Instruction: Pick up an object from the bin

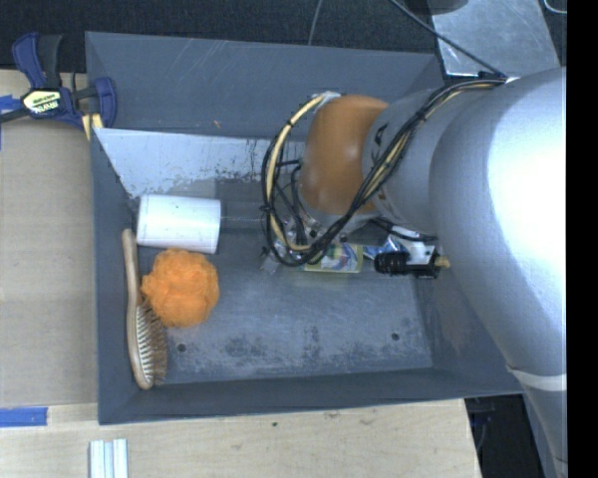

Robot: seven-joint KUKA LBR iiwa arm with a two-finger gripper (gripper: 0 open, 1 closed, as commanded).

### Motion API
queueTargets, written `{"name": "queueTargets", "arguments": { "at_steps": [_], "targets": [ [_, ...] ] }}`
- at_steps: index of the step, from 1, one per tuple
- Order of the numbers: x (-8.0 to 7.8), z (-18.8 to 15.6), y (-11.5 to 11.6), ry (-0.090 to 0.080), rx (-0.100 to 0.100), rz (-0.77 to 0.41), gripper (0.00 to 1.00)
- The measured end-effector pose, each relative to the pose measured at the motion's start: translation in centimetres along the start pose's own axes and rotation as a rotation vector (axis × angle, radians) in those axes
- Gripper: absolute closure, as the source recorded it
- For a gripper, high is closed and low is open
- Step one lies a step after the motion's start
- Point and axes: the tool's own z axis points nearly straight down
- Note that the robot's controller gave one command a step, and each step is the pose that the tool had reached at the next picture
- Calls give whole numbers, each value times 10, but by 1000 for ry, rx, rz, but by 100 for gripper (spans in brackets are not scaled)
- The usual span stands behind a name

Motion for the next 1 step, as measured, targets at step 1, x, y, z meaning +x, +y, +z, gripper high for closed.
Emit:
{"name": "queueTargets", "arguments": {
  "at_steps": [1],
  "targets": [
    [0, 0, 0, 0, 0, -1, 0]
  ]
}}
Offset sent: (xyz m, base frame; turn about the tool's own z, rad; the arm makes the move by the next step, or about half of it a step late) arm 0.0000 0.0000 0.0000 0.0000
